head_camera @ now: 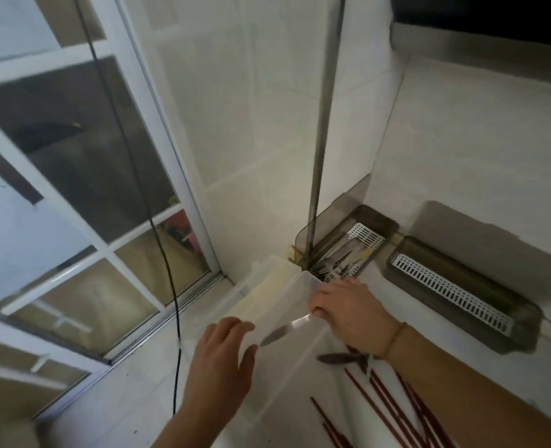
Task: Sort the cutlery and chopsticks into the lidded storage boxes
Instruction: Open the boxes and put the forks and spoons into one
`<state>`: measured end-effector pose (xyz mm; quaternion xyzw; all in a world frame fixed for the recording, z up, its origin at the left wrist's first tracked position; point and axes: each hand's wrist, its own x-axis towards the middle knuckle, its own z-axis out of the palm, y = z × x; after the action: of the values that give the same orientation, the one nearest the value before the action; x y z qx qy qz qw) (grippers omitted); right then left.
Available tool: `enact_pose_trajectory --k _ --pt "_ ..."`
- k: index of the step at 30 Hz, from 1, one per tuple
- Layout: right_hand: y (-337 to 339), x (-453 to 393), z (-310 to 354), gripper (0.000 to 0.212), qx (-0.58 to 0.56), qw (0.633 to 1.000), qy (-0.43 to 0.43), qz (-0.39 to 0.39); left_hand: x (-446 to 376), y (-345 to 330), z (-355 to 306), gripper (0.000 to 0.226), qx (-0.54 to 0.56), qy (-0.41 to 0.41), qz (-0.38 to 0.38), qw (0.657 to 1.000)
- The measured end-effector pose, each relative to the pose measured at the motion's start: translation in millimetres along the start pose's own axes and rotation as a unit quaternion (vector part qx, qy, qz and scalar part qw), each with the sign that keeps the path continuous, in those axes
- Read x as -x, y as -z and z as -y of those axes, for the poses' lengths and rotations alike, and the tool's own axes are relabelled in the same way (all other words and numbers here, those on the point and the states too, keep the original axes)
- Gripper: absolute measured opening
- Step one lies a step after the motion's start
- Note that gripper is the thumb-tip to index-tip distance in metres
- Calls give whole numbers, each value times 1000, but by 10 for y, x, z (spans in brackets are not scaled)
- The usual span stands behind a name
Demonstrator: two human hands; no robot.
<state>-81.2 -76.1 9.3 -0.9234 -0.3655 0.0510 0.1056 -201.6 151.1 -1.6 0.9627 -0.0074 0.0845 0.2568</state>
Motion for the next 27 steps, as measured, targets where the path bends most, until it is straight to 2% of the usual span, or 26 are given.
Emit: enact_pose_trajectory --k 2,5,9,12,19,23,25,27 --pt "-110 -231 109 17 8 996 29 82 -1 11 192 32 -29 32 34 999" --pt "-327 -470 224 22 19 982 34 183 -33 -24 333 25 -7 50 50 997" --pt "-463 -651 258 16 -6 961 -18 277 -133 -47 397 26 34 65 44 996" --pt "-492 -734 290 17 38 948 -18 315 -170 -39 431 28 64 67 44 995" --pt "-526 -785 378 30 89 951 -27 294 -226 -29 474 28 93 60 51 993" --pt "-414 -775 417 25 80 955 -29 284 -230 -48 489 27 81 57 59 993" --pt "-278 -714 350 16 15 969 -36 243 -229 -55 500 27 81 59 64 993" --pt "-85 -540 197 12 -106 979 -65 159 -225 -58 517 26 83 64 72 992"
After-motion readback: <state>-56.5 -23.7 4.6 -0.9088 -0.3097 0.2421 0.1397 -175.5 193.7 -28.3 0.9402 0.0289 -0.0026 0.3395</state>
